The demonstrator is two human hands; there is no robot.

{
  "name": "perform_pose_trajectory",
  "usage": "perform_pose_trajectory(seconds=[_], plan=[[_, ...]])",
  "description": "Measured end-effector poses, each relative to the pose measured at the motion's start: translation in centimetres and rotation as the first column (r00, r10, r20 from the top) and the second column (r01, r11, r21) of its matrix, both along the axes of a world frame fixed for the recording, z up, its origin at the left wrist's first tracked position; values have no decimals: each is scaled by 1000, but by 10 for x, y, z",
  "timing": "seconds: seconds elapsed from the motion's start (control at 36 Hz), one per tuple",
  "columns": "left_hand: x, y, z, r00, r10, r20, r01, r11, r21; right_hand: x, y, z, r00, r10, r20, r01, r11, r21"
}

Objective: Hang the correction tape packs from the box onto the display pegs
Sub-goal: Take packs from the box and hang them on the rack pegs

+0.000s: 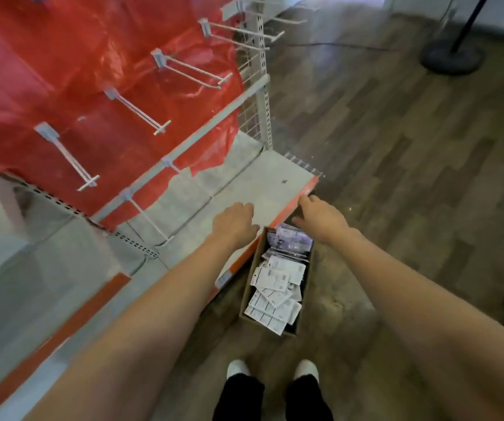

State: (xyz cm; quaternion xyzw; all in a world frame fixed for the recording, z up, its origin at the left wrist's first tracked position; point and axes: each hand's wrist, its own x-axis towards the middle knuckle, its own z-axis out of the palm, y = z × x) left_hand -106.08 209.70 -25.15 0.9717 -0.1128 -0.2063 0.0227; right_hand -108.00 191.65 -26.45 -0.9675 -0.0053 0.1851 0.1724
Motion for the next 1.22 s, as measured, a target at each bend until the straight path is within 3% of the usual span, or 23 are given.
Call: perform_pose_trajectory(seconds=[0.31,0.53,0.92,1.08,1.22], plan=[[-35,6,-158,975,-31,-220,28,999,-15,-60,19,-164,951,-139,-275,160,985,57],[-50,20,-270,958,-28,-285,35,999,20,-78,28,-274,926,-116,-358,141,989,44],[-3,27,-467,985,-156,-73,156,988,-9,-33,46,-467,978,-178,-113,185,981,59],[18,34,-520,989,-134,65,138,989,-60,-1,60,-520,986,-158,51,155,986,55],[24,42,-542,985,-58,160,88,978,-187,9,63,-552,987,-95,131,104,993,-63]])
